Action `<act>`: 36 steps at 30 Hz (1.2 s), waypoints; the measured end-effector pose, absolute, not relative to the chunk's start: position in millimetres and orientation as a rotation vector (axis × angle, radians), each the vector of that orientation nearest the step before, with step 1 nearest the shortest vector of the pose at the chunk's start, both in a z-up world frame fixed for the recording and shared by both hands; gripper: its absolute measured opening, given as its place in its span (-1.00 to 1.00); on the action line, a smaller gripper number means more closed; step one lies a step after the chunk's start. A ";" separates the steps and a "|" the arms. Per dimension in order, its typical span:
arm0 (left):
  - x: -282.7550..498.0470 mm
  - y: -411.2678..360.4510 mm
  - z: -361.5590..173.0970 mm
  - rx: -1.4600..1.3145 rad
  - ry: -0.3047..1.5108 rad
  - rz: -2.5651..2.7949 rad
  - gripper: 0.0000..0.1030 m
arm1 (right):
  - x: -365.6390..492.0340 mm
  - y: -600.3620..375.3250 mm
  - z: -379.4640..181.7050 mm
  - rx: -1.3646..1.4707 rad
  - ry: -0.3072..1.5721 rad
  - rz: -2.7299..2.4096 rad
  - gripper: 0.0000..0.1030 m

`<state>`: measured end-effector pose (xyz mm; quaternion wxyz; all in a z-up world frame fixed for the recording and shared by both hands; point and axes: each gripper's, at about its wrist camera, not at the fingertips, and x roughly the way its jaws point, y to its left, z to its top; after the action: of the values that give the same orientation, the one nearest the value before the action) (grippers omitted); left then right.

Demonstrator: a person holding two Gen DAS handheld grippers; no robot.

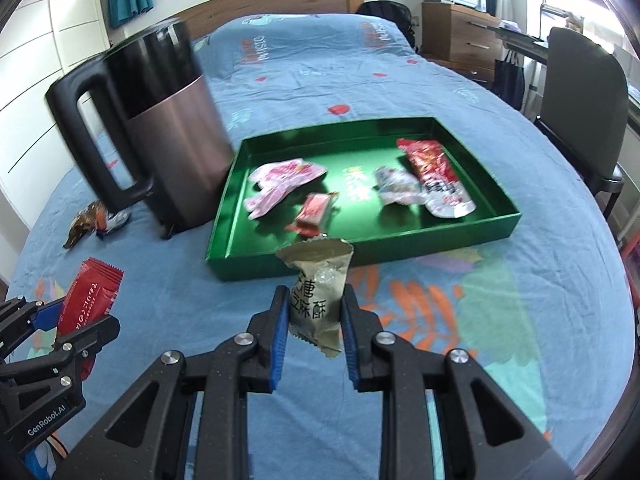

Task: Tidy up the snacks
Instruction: 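Carry the red packet and beige pastry packet over the green tray, then lower both packets into the tray and open both grippers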

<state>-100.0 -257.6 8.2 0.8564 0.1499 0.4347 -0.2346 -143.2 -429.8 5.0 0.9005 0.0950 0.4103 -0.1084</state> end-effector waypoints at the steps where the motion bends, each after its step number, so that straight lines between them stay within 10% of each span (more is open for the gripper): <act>1: -98.1 -263.5 9.3 0.314 0.911 -0.498 -0.30 | -140.7 -438.1 6.7 0.200 0.842 -0.232 0.97; 36: 3.0 -380.0 -38.7 0.362 0.903 -0.463 -0.29 | -43.1 -511.3 -35.4 0.234 0.838 -0.198 0.97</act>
<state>3.0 -380.0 -38.7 0.8583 0.1722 0.4302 -0.2205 -43.1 -511.3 -35.4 0.9021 0.1132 0.4053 -0.0957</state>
